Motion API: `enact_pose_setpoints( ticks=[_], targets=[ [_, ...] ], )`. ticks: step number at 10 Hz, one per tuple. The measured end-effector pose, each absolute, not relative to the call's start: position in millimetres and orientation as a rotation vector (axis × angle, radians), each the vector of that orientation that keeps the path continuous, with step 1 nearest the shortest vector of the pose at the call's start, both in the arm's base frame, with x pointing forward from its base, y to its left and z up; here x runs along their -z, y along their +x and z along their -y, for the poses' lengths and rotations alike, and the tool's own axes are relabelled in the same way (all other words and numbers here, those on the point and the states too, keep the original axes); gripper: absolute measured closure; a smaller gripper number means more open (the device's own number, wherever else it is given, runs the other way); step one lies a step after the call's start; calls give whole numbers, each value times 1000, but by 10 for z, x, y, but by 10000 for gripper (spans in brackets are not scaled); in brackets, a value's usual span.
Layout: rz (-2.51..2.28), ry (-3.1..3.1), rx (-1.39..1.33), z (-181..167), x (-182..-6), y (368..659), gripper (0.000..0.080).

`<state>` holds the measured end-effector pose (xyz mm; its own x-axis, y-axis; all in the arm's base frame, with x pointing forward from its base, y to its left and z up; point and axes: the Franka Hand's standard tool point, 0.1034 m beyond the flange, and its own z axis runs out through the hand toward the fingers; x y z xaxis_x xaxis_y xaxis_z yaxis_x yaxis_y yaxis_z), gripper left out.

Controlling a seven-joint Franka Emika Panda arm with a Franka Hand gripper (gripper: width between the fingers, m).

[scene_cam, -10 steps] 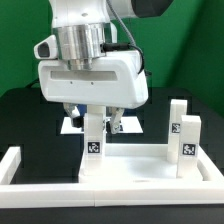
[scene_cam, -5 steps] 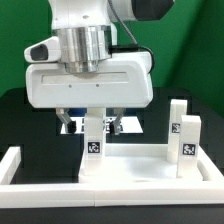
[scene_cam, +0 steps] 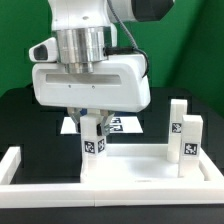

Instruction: Assemble desk

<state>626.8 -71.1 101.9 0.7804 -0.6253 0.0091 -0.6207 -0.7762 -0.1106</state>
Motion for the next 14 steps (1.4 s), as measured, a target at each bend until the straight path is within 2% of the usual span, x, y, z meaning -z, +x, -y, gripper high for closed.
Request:
enact_pose_setpoints(
  ticks=[5, 7, 10, 11, 12, 13, 14],
  targets=[
    [-2107, -2121, -25, 585, -1035, 6315, 511],
    [-2291, -1865, -35, 603, -1017, 6333, 511],
    [-2298, -1856, -35, 600, -1018, 6335, 511],
    [-2281, -1884, -32, 595, -1017, 6333, 316],
    [-2069, -2174, 1, 574, -1024, 6327, 316],
    [-1834, -2379, 18, 542, -1026, 6337, 200],
    [-1644, -2515, 10, 526, -1023, 6320, 160]
  ],
)
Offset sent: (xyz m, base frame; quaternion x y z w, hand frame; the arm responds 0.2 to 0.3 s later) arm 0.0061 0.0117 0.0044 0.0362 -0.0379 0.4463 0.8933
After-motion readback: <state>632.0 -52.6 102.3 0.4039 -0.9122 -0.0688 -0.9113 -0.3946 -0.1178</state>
